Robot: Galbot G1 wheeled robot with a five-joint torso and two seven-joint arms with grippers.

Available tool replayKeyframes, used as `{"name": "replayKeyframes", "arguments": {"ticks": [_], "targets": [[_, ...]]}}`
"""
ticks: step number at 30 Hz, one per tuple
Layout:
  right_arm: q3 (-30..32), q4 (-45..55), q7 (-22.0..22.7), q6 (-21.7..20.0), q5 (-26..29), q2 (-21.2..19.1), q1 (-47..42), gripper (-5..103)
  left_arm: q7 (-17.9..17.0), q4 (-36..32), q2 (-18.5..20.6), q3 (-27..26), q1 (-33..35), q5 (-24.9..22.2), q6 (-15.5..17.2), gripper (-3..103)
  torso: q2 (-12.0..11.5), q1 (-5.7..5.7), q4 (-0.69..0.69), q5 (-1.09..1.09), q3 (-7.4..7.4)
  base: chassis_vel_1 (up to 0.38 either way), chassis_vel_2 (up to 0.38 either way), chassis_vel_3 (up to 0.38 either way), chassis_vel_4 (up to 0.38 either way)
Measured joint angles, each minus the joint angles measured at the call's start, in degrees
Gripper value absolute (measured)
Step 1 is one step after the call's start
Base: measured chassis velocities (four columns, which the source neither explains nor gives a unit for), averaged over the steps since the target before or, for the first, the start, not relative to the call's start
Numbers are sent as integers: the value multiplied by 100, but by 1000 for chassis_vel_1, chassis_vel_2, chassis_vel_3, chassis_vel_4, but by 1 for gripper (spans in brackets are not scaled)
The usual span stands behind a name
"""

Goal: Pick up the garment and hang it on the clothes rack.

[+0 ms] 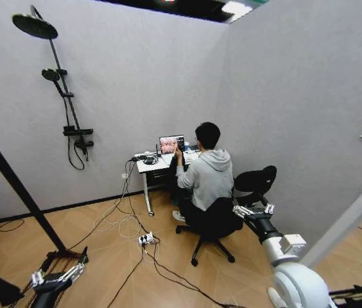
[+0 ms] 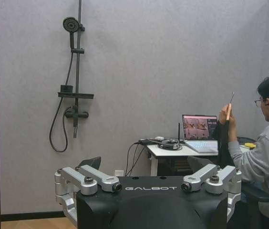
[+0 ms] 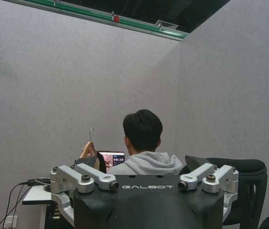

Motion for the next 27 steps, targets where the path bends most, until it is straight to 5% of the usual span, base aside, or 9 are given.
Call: {"name": "replayKeyframes", "arguments": {"ticks": [27], "targets": [[-242,-65,-36,65,-218,194,53,100,0,0,0,0,0,0,0,100,0,0,-2,-1,0,161,-109,-117,153]]}}
